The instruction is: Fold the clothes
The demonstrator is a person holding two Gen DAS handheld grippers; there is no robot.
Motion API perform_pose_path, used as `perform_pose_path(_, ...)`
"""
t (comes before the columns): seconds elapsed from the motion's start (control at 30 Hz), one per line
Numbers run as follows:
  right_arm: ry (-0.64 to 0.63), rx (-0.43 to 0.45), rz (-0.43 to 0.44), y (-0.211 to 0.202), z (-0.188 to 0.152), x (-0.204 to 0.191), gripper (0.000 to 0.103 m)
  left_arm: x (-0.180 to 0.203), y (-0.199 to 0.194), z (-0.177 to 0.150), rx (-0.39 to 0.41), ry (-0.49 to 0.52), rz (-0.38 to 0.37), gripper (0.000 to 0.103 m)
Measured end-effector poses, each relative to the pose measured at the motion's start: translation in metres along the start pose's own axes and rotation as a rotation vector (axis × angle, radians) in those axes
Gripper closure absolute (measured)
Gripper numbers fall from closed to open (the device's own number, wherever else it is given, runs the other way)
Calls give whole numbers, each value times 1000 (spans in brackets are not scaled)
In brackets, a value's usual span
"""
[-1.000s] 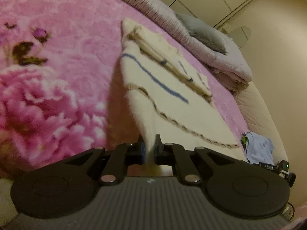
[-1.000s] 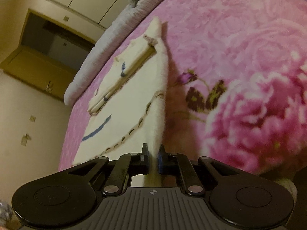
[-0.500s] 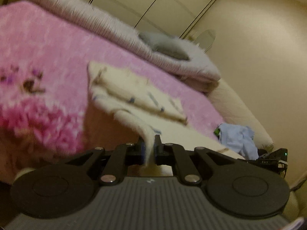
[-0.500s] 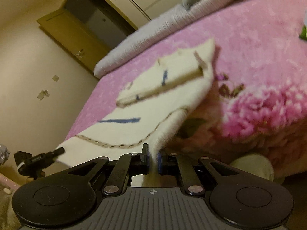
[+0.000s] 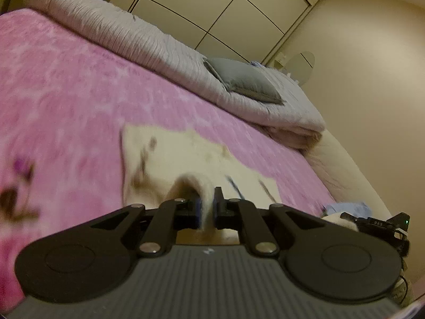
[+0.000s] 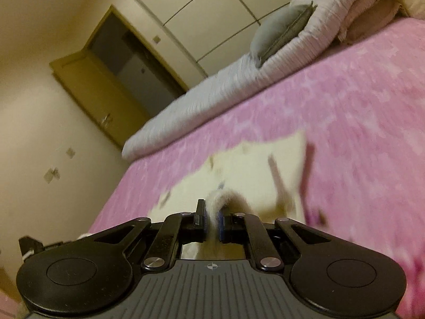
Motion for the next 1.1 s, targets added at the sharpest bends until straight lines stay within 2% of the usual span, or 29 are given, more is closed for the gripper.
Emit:
perform_pose_path(0.1, 69, 11, -38, 35, 23, 31, 96, -5, 61, 43, -15, 10, 35, 96)
perform_pose_path(0.17, 115, 18, -63, 59, 39, 51, 96, -15, 106, 59, -68, -24, 76, 92)
perform_pose_path(0.2, 138, 21, -75, 71, 47, 61, 92, -22, 125, 63, -91, -51, 99, 89)
perform_pose_path(0.27, 184, 28, -100, 94, 62, 82, 82, -41, 150, 65, -123, -91, 166, 88)
perform_pose_path(0.3, 207, 32, -113, 106, 70, 92, 73, -52, 157, 65, -129, -103, 196, 88)
perform_pose_path(0.33, 230, 36, -125, 118, 77, 102, 60, -61, 158, 64, -130, -113, 211, 88)
perform_pose_path(0.37, 254, 41, -136, 128, 85, 112, 52, -70, 159, 63, -131, -122, 226, 87)
perform_pose_path(0.4, 294, 66, -120, 123, 85, 123, 41, -78, 158, 60, -136, -132, 241, 87)
perform_pose_path(0.43, 347, 97, -89, 117, 86, 132, 38, -86, 157, 56, -140, -142, 256, 87)
perform_pose_path(0.5, 408, 131, -62, 107, 89, 145, 37, -89, 155, 48, -153, -132, 251, 87)
perform_pose_path(0.6, 240, 87, -130, 100, 95, 144, 38, -84, 155, 36, -171, -88, 224, 87)
perform_pose_path(0.67, 79, 13, -153, 104, 93, 134, 38, -76, 158, 35, -179, -53, 209, 86)
perform_pose_path(0.77, -58, -92, -184, 115, 85, 125, 38, -66, 167, 37, -187, -11, 196, 79)
perform_pose_path(0.97, -173, -182, -188, 143, 83, 122, 39, -54, 197, 46, -218, 24, 200, 77)
perform_pose_path(1.1, -217, -224, -199, 159, 79, 121, 48, -53, 217, 46, -242, 108, 253, 77)
Point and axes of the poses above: each gripper's, at about its wrist camera, not at the fingertips, and y roughly the way its jaws point, x to its right, z to its top, the point moved 8 cm from there along y, roughly the way its jaws point, and after that the axes turned 10 degrees about z, right-handed, at the moved point
